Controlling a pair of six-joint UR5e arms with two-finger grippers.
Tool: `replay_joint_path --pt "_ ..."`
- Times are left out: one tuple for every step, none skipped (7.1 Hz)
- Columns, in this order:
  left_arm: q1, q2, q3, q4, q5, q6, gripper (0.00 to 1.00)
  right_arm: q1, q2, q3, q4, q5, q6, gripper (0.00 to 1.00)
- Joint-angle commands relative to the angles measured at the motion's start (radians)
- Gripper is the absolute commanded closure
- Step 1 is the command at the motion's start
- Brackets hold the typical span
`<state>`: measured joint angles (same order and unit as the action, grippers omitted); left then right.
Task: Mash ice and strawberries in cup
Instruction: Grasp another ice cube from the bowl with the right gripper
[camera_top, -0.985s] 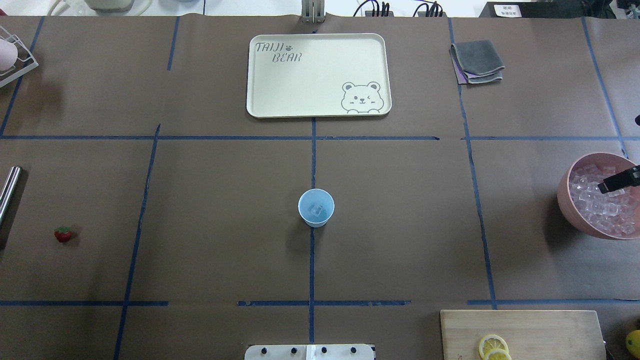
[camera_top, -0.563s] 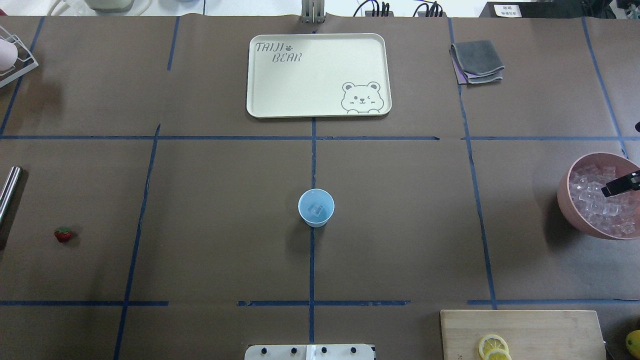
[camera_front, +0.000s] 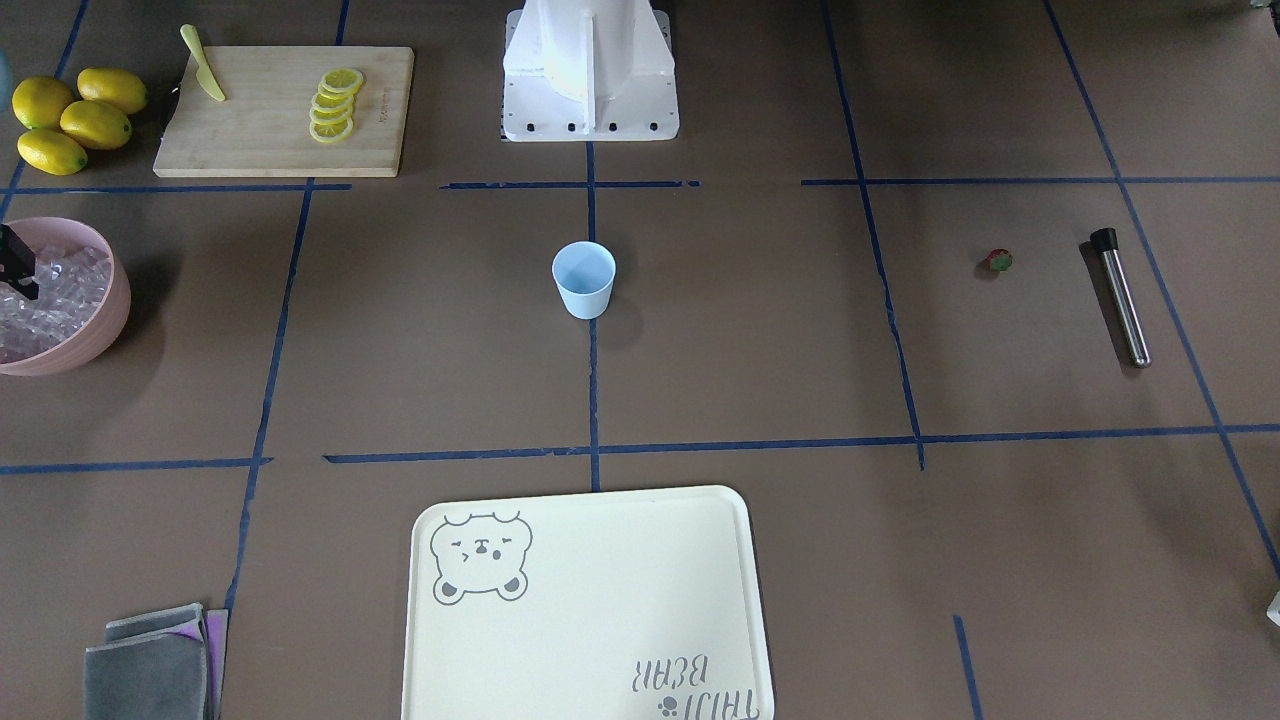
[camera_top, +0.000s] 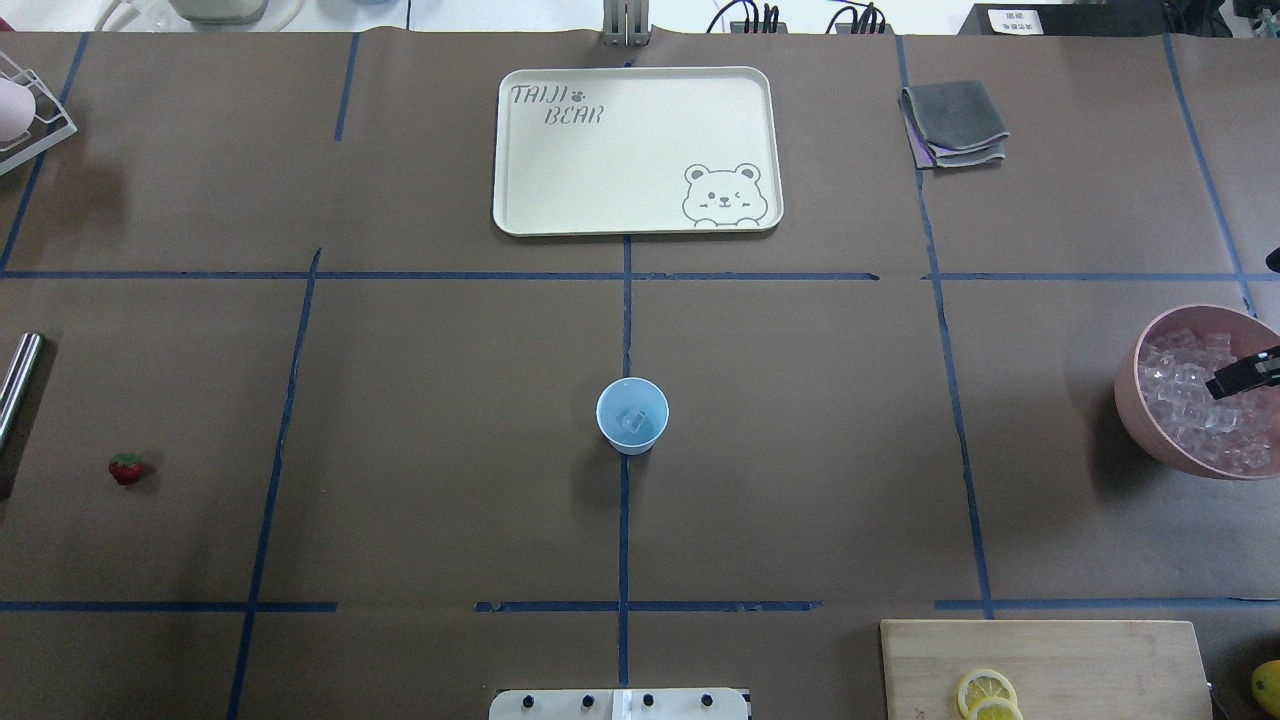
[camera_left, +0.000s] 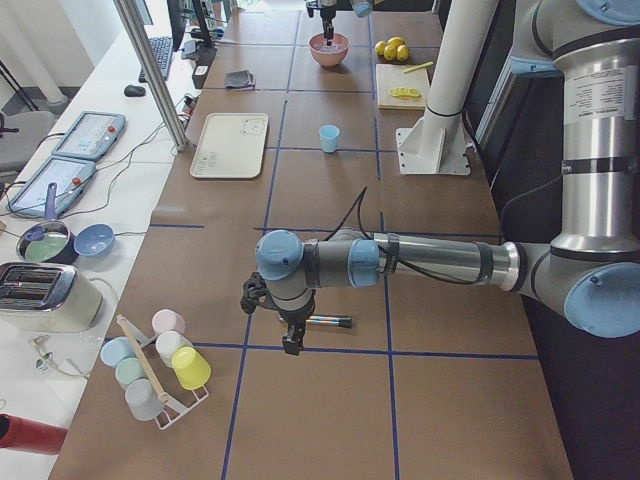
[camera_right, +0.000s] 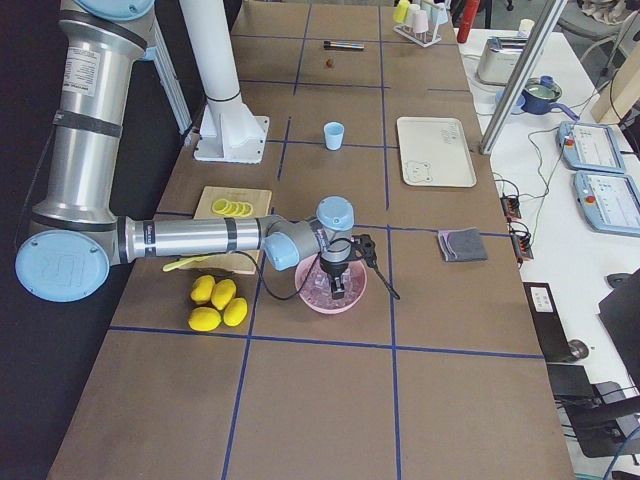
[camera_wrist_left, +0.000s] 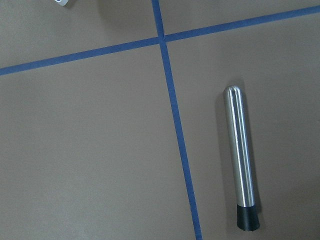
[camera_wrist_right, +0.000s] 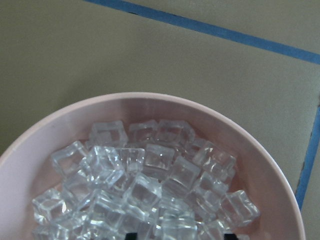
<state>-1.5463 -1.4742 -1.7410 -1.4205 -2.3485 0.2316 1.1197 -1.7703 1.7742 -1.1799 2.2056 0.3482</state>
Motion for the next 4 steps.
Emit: replay_joint_path --pt "0.0 0.0 0.0 0.0 0.0 0.0 0.0 -0.008 0.0 -0.004 -0.001 -0.004 0.0 0.48" --pt "0.0 0.0 0.0 0.0 0.0 0.0 0.0 -0.009 0.002 -0.006 -0.001 -0.004 -0.002 0.68" --pt "0.0 0.0 0.0 0.0 0.0 0.0 0.0 -0.008 0.003 -0.004 -0.003 -0.003 -0.005 0.86" --pt "0.0 0.0 0.0 0.0 0.0 0.0 0.0 -0.008 0.006 0.001 -0.003 0.0 -0.005 0.97"
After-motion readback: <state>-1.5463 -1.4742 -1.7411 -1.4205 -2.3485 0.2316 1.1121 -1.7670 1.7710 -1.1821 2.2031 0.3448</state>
